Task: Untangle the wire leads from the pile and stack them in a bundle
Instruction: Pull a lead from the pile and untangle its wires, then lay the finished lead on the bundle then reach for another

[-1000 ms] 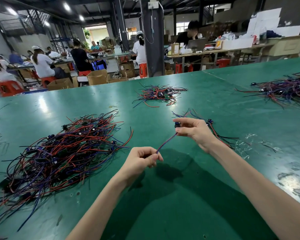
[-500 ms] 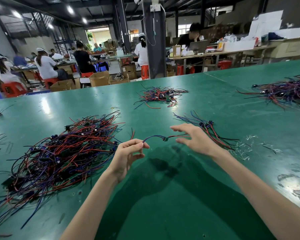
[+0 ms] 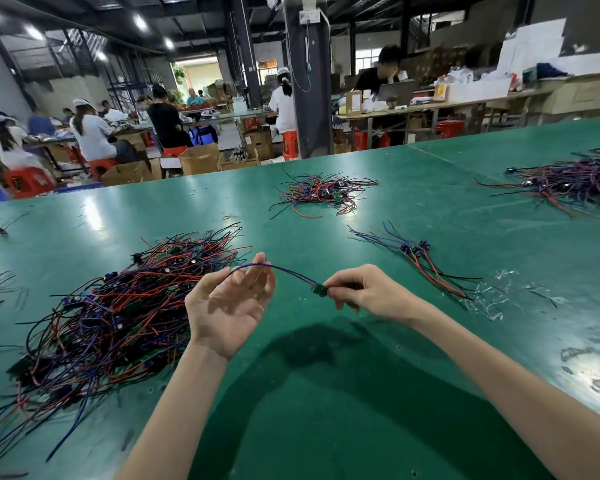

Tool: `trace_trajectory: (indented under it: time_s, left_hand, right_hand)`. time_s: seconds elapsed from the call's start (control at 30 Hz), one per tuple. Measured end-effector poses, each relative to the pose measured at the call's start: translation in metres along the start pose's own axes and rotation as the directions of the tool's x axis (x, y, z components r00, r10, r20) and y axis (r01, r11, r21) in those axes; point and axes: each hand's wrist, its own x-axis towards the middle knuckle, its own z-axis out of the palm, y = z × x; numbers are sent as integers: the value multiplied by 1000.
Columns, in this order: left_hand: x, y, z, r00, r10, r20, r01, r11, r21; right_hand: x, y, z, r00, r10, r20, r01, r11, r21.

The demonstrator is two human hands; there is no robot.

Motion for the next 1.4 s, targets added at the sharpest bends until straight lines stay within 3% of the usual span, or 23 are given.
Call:
trace_trajectory:
  time_s: [0.2,0.37,0.4,0.47,0.53,0.6,0.87,0.97,1.03,1.1,1.2,1.33,1.4]
  left_hand:
    - [4,0,-9,995,11,-97,-28,983,-179]
    - [8,-4,-11,992,-9,-123,-5,993,-119]
    - [8,-5,-11,992,-10,-126,-6,993,-121]
    - [9,-6,-12,991,-10,-132,-5,993,-116]
    - [9,-6,-13,991,-13,-131,-2,993,-114]
    - [9,-5,-13,992,-17,-126,3,994,-112]
    - [6,-11,0,981,-56,-187,42,996,-78]
    - [4,-16,4,980,-47,-196,54,998,30]
    - [3,-21,6,980,-13,-201,53,980,192]
    - [4,-26,6,974,86,-210,22,884,468]
    - [7,-23,10,952,265,-152,-25,564,825]
    - [18,20,7,872,488,-21,-96,214,972]
    - [23,55,1,804,591,64,-55,-33,998]
  right_hand:
    - [12,-9,-26,939,-16,-343,-40,987,-155]
    - [34,7,-78,701,-40,-713,-289,897,-334]
    - [35,14,-86,688,-33,-725,-369,844,-388]
    - [33,32,-93,754,79,-652,-516,684,-515]
    - [27,49,-93,798,233,-556,-582,536,-612]
    - [18,62,-92,803,277,-528,-593,466,-657]
    - [3,67,-68,783,148,-604,-622,216,-753]
    - [-2,55,-45,861,48,-506,-507,165,-846]
    - [-4,47,-28,918,19,-396,-393,190,-900]
    - [-4,43,-16,949,-6,-314,-305,221,-926]
    - [-7,42,-13,952,-124,-282,-236,292,-927]
    - [-9,48,-13,917,-220,-333,-240,363,-901]
    - [-7,48,-11,908,-255,-333,-231,357,-905]
